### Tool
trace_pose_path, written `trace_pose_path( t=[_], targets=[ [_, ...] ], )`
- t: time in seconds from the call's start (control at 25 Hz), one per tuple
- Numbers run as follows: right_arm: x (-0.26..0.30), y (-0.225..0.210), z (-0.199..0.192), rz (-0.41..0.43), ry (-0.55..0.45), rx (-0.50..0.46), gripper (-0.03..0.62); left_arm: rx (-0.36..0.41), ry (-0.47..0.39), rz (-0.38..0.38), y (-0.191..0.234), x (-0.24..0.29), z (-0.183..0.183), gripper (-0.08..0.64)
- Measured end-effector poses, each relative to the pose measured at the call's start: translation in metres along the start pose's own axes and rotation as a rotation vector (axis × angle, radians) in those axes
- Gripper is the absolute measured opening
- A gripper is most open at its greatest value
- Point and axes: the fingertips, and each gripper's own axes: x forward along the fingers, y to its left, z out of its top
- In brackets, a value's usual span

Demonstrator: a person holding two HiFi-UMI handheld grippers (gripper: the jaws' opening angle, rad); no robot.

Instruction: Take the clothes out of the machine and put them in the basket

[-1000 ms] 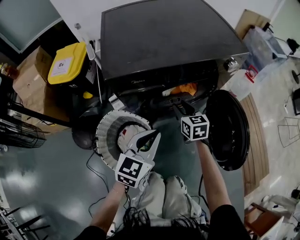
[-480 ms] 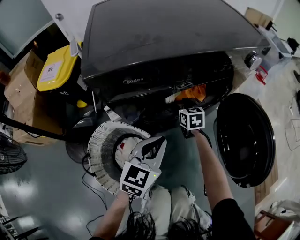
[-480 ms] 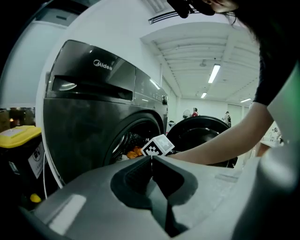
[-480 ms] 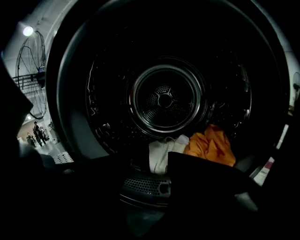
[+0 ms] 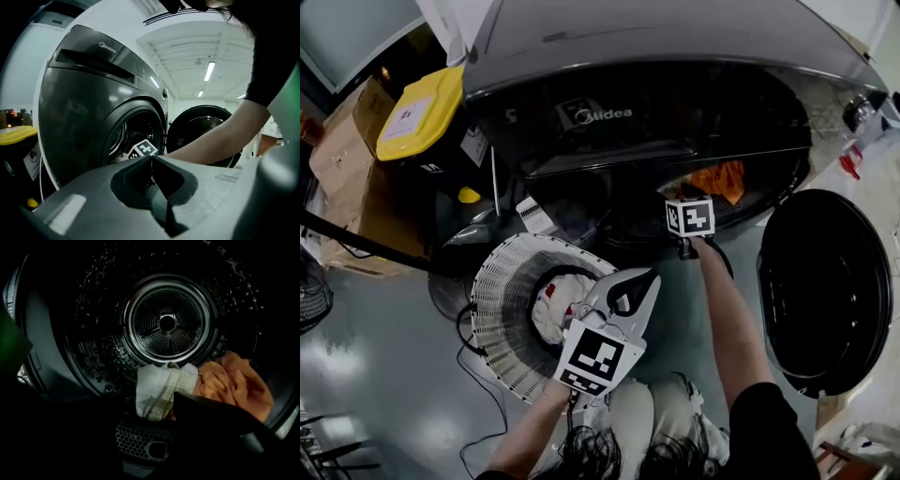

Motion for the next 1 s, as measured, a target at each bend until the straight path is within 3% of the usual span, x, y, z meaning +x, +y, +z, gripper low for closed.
trace_pose_path(
  t=[0.12, 0.24, 0.28, 0.4, 0.72, 1.0],
  targets=[
    [0.020, -0.007, -0.007, -0.053, 0.049, -0.008, 0.321, -0.004, -0.014, 0.019, 0.006, -0.008, -0.006, 0.003],
    [0.025, -0.023, -0.008, -0.155, 0.090, -0.075, 0.200, -0.008, -0.021, 0.032, 0.009, -0.017, -0.011, 0.003],
    [0.024, -0.026, -0.007, -0.175, 0.096, -0.091, 0.192, -0.008, -0.020, 0.036, 0.010, -0.020, -0.013, 0.003],
    [0.015, -0.026, -0.005, -0.167, 0.056, -0.061, 0.058, -0.012, -0.008, 0.056, 0.016, -0.029, -0.016, 0.003],
    [-0.066, -0.007, 0.012, -0.037, -0.100, 0.062, 0.046, -0.043, 0.016, 0.049, 0.001, -0.042, 0.021, 0.003],
    [-0.156, 0.019, 0.029, 0.015, -0.095, 0.000, 0.044, -0.041, 0.051, 0.015, -0.033, -0.062, 0.078, 0.003]
  ],
)
